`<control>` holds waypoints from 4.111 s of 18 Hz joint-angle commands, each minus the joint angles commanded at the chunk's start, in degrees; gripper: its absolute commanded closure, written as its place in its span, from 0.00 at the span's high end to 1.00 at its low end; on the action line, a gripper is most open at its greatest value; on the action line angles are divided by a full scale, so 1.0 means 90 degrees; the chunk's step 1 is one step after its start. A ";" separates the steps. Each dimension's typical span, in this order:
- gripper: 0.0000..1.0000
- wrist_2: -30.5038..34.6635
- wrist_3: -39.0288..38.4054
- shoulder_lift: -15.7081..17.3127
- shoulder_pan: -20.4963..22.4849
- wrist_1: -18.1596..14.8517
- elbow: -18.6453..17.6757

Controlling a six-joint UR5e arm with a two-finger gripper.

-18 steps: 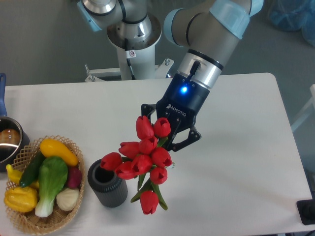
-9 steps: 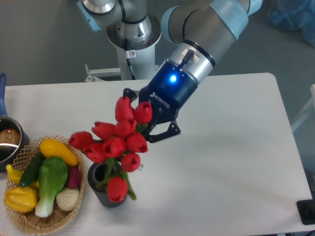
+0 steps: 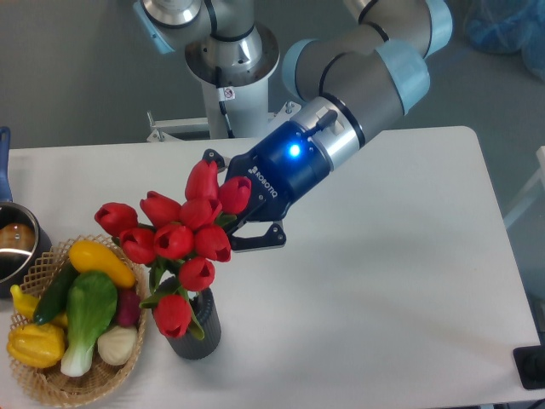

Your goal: Insert the flowers into the vase

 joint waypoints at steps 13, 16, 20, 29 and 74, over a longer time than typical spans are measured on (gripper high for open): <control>0.04 0.0010 0.0352 -0.0215 -0.0039 0.0010 -0.0361; 0.04 0.0068 0.0390 -0.0264 -0.0107 0.0000 -0.0439; 0.04 0.0156 0.0420 -0.0332 -0.0117 0.0000 -0.0576; 0.05 0.0586 0.0420 -0.0508 -0.0351 0.0000 -0.0625; 1.00 0.4254 0.1607 0.0098 0.0527 -0.0020 -0.0878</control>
